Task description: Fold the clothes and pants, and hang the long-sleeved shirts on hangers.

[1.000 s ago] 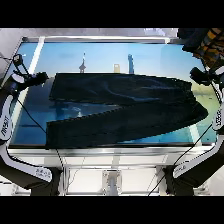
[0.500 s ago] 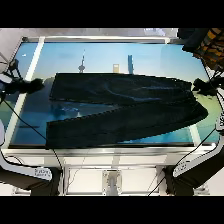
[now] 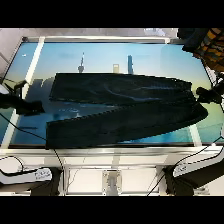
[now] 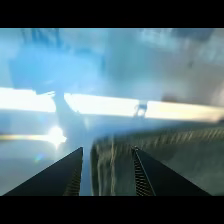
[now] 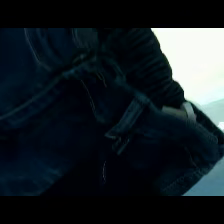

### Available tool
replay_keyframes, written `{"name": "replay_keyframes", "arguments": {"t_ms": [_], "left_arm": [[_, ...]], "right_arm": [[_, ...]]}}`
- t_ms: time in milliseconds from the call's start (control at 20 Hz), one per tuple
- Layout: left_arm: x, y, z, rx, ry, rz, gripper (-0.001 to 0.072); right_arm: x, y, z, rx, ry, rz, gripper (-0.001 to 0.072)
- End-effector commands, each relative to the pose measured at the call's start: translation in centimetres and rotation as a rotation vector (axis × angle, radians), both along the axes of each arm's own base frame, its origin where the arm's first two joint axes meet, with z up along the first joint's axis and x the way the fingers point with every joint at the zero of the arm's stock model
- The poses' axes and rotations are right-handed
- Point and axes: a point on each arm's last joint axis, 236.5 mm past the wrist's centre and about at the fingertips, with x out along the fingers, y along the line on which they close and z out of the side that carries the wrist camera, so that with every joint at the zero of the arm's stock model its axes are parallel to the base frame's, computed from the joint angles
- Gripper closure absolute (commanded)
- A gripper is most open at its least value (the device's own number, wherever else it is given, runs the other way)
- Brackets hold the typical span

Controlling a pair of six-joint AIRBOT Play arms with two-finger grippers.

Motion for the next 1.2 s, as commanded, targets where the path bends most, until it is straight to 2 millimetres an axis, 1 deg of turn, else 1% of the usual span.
{"name": "replay_keyframes", "arguments": {"t_ms": [0,150,250,400,450,550,700,750,800,850,950,1000,1050,1150], "left_arm": [[-4.6,-1.1,-1.4,0.0,0.087,-0.048,0.0329],[-6.3,-1.9,-2.4,-0.018,0.12,-0.068,0.0329],[-6.4,-2.0,-2.9,-0.021,0.12,-0.065,0.0329],[-5.5,-3.1,-3.4,-0.059,0.069,-0.06,0.0332],[-5.3,-3.1,-3.7,-0.057,0.058,-0.052,0.0346],[-5.1,-2.8,-4.3,-0.042,0.038,-0.039,0.035],[-4.0,-2.2,-4.6,-0.012,-0.008,-0.021,0.0353],[-3.6,-2.0,-4.6,-0.004,-0.022,-0.017,0.0392],[-3.4,-1.8,-4.6,0.002,-0.031,-0.015,0.0488],[-3.2,-1.7,-4.6,0.007,-0.038,-0.012,0.0525],[-3.0,-1.5,-4.6,0.013,-0.049,-0.009,0.0532],[-2.9,-1.5,-4.6,0.015,-0.051,-0.009,0.0636],[-2.9,-1.5,-4.6,0.015,-0.051,-0.009,0.0685],[-2.9,-1.5,-4.6,0.015,-0.05,-0.009,0.0686]], "right_arm": [[-2.1,1.0,-0.2,-0.019,-0.008,0.024,0.0639],[-3.2,1.5,-0.1,-0.026,-0.003,0.05,0.0635],[-3.3,1.6,0.3,-0.031,-0.008,0.059,0.0634],[-3.3,1.6,1.1,-0.043,-0.026,0.06,0.0634],[-3.3,1.6,1.4,-0.046,-0.03,0.063,0.0635],[-3.3,1.6,1.7,-0.051,-0.035,0.067,0.0634],[-3.3,1.6,2.0,-0.056,-0.043,0.067,0.0635],[-3.3,1.6,2.1,-0.056,-0.044,0.066,0.0634],[-3.4,1.6,2.0,-0.054,-0.04,0.067,0.0635],[-3.4,1.7,2.1,-0.053,-0.039,0.067,0.0634],[-3.4,1.7,2.0,-0.052,-0.037,0.067,0.0634],[-3.4,1.7,2.0,-0.052,-0.037,0.067,0.0635],[-3.4,1.7,2.0,-0.052,-0.037,0.067,0.0634],[-3.4,1.7,2.0,-0.052,-0.038,0.067,0.0634]]}}
